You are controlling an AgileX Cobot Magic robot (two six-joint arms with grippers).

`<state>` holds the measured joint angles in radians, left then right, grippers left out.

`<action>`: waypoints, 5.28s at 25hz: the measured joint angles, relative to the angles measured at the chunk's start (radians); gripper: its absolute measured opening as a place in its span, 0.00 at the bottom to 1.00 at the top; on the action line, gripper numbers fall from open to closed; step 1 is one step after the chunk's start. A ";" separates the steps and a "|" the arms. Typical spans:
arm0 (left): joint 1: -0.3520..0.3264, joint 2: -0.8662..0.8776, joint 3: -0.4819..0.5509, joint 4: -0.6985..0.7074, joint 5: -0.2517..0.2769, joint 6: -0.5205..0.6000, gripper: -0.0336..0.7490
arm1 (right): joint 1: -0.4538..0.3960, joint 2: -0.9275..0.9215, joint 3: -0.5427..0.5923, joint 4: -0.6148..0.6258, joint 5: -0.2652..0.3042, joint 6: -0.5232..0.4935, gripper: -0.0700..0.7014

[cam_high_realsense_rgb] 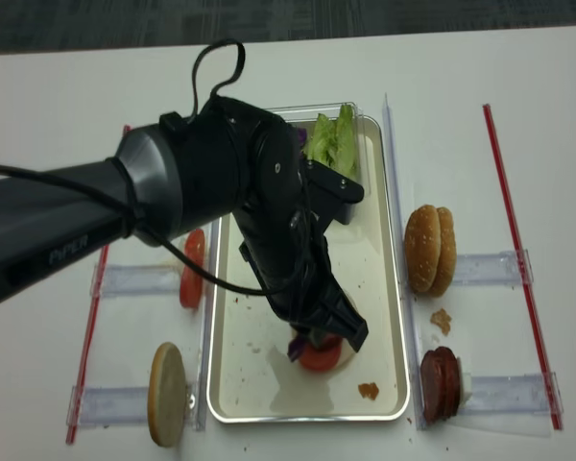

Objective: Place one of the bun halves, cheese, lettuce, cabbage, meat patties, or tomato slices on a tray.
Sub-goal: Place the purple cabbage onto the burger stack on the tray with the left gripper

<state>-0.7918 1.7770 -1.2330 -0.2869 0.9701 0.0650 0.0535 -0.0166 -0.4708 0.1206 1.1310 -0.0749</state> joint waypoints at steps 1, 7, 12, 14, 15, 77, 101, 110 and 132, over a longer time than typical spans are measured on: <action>0.000 0.000 0.007 -0.005 -0.016 0.012 0.09 | 0.000 0.000 0.000 0.000 0.000 0.000 0.11; 0.000 0.000 0.013 -0.030 -0.075 0.044 0.09 | 0.000 0.000 0.000 0.000 0.000 0.002 0.11; 0.000 0.000 0.014 -0.052 -0.101 0.062 0.09 | 0.000 0.000 0.000 0.000 0.000 0.002 0.11; 0.000 0.000 0.014 -0.056 -0.116 0.075 0.09 | 0.000 0.000 0.000 0.000 0.000 0.002 0.11; 0.000 0.005 0.014 -0.056 -0.122 0.080 0.09 | 0.000 0.000 0.000 0.000 0.000 0.002 0.11; 0.000 0.075 0.014 -0.046 -0.180 0.115 0.42 | 0.000 0.000 0.000 0.000 0.000 0.002 0.11; 0.000 0.073 -0.021 0.051 -0.098 -0.010 0.58 | 0.000 0.000 0.000 0.000 0.000 -0.002 0.11; 0.000 0.055 -0.161 0.151 0.076 -0.144 0.59 | 0.000 0.000 0.000 0.000 0.000 -0.002 0.11; 0.000 0.043 -0.387 0.203 0.258 -0.261 0.59 | 0.000 0.000 0.000 0.000 0.000 -0.002 0.11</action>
<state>-0.7918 1.8202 -1.6203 -0.0837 1.2281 -0.1957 0.0535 -0.0166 -0.4708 0.1206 1.1310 -0.0770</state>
